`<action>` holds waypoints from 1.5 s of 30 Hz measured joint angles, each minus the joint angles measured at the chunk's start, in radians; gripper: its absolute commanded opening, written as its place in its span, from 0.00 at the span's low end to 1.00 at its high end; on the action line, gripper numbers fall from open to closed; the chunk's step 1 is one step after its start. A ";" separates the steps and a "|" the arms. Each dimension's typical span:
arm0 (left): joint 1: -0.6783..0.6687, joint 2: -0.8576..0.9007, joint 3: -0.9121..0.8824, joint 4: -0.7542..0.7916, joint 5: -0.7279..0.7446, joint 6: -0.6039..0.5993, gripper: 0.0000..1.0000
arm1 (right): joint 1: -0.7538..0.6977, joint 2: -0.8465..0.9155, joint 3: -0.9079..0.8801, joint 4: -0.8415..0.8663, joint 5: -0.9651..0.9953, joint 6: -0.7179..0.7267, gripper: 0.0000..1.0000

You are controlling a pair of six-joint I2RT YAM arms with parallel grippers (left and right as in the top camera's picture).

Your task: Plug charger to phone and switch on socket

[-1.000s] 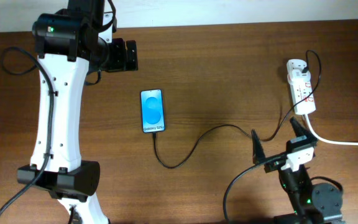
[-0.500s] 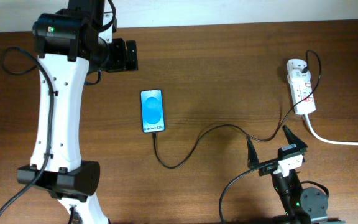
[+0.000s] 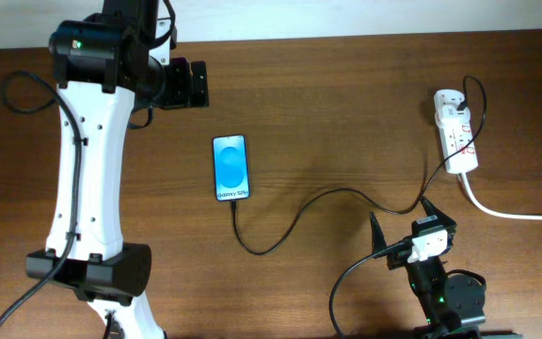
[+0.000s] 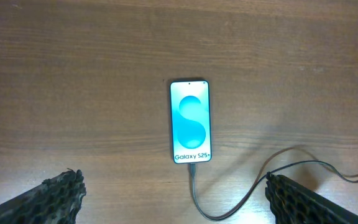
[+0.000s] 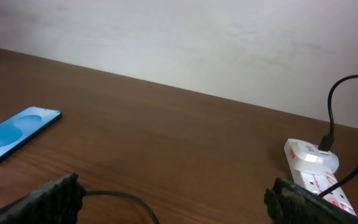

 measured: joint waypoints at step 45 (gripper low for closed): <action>0.000 -0.149 -0.579 0.553 0.019 0.200 0.99 | 0.000 -0.001 0.000 0.000 0.000 0.000 0.98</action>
